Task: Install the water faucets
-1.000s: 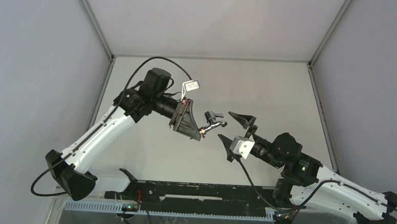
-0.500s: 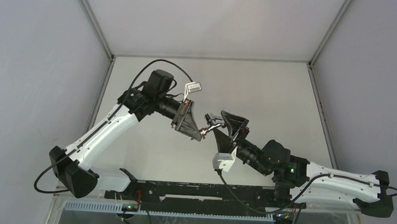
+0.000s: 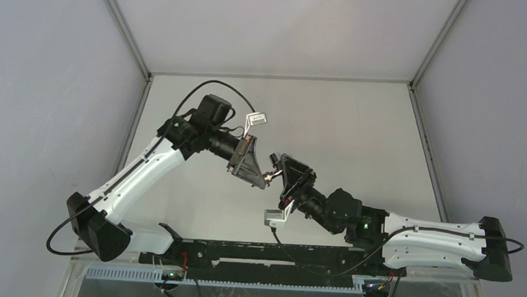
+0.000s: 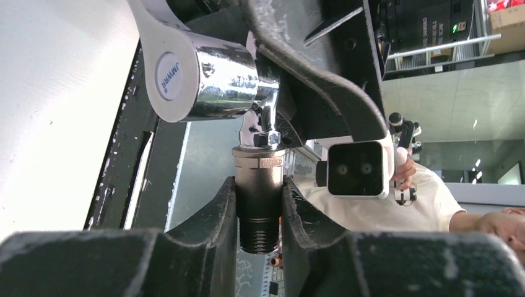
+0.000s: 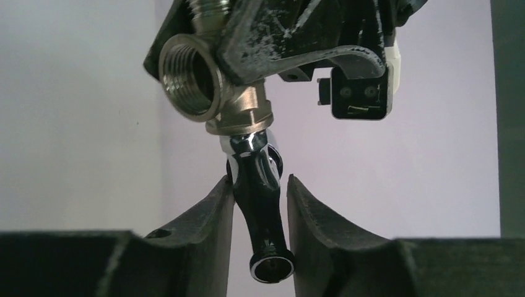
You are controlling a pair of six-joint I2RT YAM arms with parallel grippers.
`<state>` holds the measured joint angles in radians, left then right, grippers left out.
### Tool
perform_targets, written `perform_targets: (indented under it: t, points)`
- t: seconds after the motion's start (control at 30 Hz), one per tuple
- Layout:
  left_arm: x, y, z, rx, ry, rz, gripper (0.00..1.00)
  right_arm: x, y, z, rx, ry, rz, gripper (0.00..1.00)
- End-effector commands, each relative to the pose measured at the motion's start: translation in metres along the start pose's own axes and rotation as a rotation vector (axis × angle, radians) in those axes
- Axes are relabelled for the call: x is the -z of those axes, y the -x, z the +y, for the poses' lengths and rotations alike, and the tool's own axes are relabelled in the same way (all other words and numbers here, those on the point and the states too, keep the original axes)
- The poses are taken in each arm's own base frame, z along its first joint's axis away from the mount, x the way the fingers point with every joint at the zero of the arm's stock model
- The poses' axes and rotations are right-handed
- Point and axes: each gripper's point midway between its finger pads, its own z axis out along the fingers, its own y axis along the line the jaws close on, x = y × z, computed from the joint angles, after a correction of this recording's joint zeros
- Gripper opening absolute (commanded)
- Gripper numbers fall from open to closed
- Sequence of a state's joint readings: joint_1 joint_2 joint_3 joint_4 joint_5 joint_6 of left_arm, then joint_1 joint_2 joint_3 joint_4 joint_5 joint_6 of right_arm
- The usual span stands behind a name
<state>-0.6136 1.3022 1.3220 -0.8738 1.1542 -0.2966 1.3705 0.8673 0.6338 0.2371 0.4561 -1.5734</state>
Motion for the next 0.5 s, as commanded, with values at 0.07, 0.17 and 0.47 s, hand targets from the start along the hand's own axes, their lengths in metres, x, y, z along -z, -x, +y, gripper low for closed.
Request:
perform_targets:
  t: [0.07,0.17,0.47]
  points:
    - [0.007,0.004,-0.012,-0.103,0.004,-0.024,0.0,0.002,0.001,-0.021,0.02,-0.079,0.013,0.18]
    - [0.01,0.007,0.001,-0.142,0.103,-0.051,0.0,0.003,0.002,-0.016,0.024,-0.057,0.013,0.0]
    - [0.025,0.016,0.034,-0.247,0.352,-0.118,0.0,0.005,0.014,0.004,-0.036,0.016,-0.032,0.0]
